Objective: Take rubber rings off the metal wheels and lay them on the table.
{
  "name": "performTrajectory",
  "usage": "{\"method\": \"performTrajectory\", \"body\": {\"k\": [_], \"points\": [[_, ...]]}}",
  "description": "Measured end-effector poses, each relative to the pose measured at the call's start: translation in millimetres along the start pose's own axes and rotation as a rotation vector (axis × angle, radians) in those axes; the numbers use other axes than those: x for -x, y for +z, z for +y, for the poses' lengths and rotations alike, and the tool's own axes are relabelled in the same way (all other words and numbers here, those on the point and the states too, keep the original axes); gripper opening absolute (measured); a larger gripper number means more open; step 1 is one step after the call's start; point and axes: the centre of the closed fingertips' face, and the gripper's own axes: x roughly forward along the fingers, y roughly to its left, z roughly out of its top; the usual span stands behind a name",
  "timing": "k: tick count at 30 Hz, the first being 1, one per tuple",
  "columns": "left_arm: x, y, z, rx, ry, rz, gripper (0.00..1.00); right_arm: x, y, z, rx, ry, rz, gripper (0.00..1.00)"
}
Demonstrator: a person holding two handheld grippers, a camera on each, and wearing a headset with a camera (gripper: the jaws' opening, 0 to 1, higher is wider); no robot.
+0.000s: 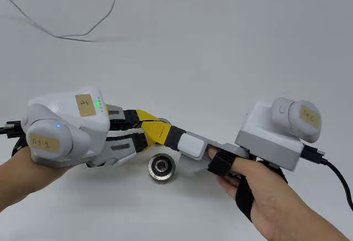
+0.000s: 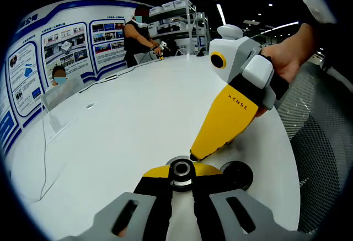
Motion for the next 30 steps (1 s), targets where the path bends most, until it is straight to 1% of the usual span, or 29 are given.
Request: {"method": "performTrajectory", "body": {"k": [5, 12, 14, 17, 21, 30], "points": [[-0.2, 0.3, -0.1, 0.000, 0.000, 0.001, 0.13, 1.5, 2.4, -0.9, 0.007, -0.008, -0.016, 0.51], [0.1, 0.6, -0.3, 0.000, 0.002, 0.001, 0.13, 2.0, 3.5, -3.4, 0.009, -0.021, -0.021, 0.48], [0.2, 0.7, -0.4, 0.001, 0.002, 0.001, 0.13, 2.6, 5.3, -4.8, 0.016, -0.027, -0.027, 0.44], [0.3, 0.8, -0.5, 0.000, 0.002, 0.001, 0.13, 2.8, 5.5, -5.8, 0.012, -0.027, -0.022, 0.42], [0.4, 0.9, -0.7, 0.001, 0.004, 0.001, 0.13, 3.8, 5.6, -8.5, 0.017, -0.042, -0.023, 0.37], [1.0, 0.4, -0.7, 0.003, 0.005, 0.000, 0.13, 2.7, 5.0, -22.6, 0.041, -0.097, -0.014, 0.21]]}}
